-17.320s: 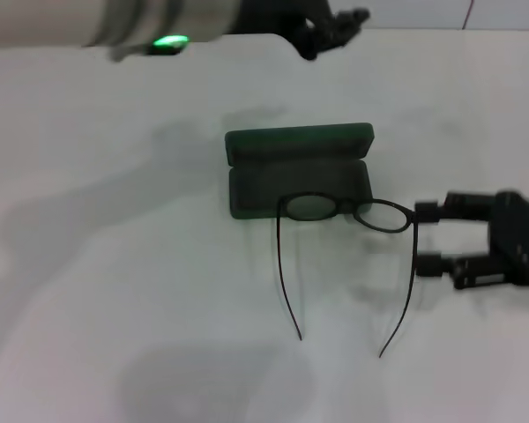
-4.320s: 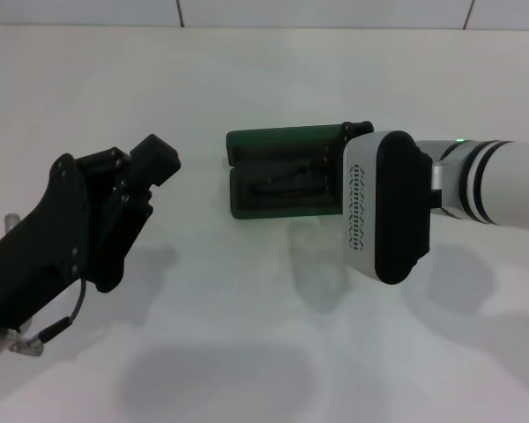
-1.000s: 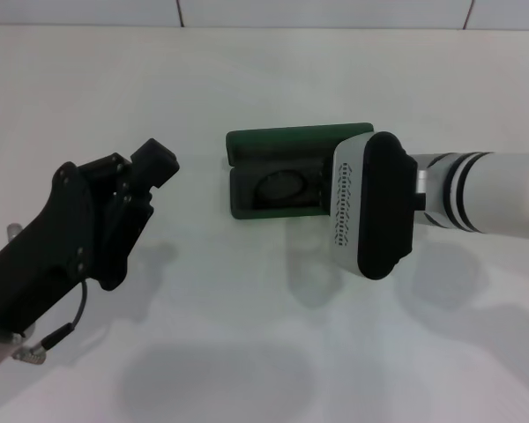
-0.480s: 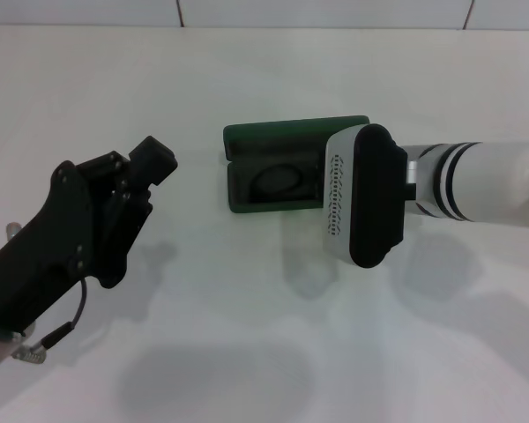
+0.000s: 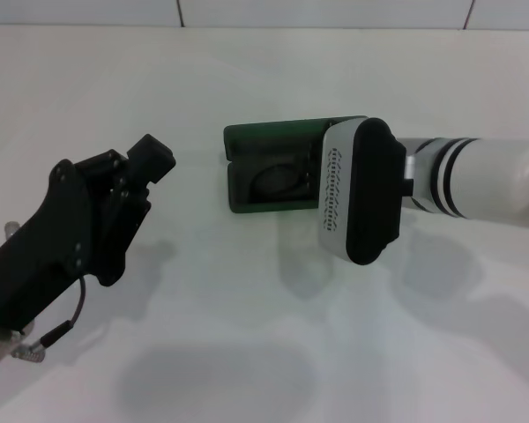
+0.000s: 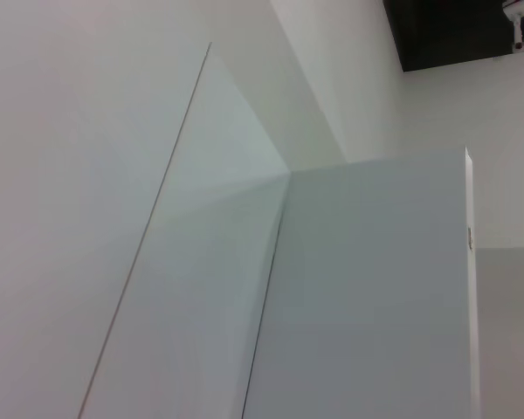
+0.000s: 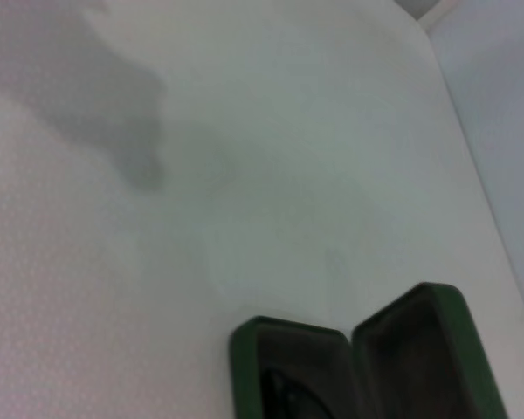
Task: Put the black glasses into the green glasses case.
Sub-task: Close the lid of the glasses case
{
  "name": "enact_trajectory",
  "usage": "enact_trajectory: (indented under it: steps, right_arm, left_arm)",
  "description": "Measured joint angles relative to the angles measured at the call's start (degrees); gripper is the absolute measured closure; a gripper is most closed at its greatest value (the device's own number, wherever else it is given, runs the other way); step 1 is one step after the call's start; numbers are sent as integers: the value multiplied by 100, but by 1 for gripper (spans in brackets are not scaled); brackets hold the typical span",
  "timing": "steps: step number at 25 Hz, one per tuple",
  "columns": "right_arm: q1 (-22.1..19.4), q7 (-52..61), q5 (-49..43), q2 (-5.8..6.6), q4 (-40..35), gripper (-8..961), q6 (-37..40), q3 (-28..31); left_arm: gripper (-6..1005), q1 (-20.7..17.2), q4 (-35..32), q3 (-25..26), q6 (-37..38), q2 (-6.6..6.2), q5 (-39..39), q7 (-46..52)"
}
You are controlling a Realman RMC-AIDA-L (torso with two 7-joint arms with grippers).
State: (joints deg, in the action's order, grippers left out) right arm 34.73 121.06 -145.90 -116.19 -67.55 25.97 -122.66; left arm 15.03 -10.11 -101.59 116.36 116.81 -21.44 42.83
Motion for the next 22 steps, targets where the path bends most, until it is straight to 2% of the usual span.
enact_trajectory:
  steps: [4,7,11,16,22]
  right_arm:
    - [-408,11,-1,0,-412,887,90,-7]
    - [-1150,14,58,6,-1186,887,99,50]
    - [-2014,16,596,33,-2111,887,376,410]
    - [-2334,-101,2569,81,-2468,887,1722,1611]
    - [-2813,-881,3827,122,-2267,887,3226,3176]
  left_arm:
    - [959,1,-1,40,1,-14,-9,21]
    - [959,-1,-23,43,1,-73,-9,36]
    - [959,-10,-180,96,5,-235,4,184]
    - [959,101,-173,248,6,-470,-55,490]
    - [956,902,206,219,-456,-702,-517,888]
